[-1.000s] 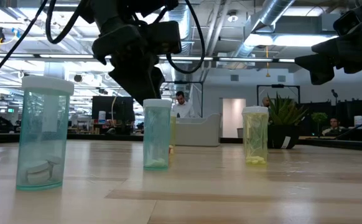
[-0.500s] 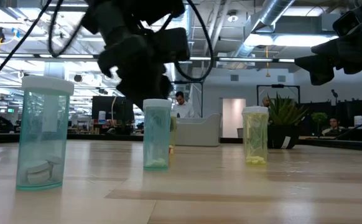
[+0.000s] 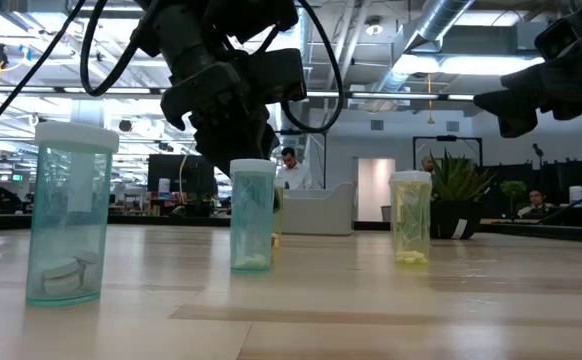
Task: Pick and place pill bottles into a basket
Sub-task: Put the top yellow pill bottle into the gray bin
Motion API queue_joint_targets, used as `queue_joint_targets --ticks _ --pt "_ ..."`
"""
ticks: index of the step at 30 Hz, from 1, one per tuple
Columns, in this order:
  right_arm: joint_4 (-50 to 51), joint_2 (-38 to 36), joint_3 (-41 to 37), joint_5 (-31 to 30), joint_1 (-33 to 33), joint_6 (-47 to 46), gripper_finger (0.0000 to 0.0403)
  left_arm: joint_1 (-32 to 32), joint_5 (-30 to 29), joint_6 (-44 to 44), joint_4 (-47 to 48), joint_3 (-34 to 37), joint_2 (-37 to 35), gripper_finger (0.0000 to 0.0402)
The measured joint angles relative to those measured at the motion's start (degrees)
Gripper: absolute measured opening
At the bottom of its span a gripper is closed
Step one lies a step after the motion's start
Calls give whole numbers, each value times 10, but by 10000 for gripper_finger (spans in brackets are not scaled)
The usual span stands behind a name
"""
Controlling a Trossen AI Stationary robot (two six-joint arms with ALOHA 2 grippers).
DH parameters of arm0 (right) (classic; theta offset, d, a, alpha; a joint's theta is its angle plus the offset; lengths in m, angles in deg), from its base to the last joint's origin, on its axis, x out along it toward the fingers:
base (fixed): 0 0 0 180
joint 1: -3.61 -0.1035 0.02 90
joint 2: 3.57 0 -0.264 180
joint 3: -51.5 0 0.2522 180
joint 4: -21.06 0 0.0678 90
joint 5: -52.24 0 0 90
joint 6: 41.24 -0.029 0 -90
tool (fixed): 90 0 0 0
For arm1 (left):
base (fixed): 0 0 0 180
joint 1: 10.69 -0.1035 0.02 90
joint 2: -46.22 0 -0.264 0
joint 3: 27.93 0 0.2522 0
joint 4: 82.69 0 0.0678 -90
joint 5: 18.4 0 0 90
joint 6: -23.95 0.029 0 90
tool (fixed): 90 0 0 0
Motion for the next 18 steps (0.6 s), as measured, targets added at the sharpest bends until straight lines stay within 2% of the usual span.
queue_joint_targets --ticks 4,8,13,18 --pt "0 0 0 0 0 0 230 0 -1 10 -2 0 0 97" --pt "0 0 0 0 0 0 230 -1 -25 26 -9 0 -4 96" --pt "0 0 0 0 0 0 230 -11 -104 47 -1 -16 -22 111" --pt "0 -1 0 0 0 0 230 -36 -209 83 -22 -16 -68 106"
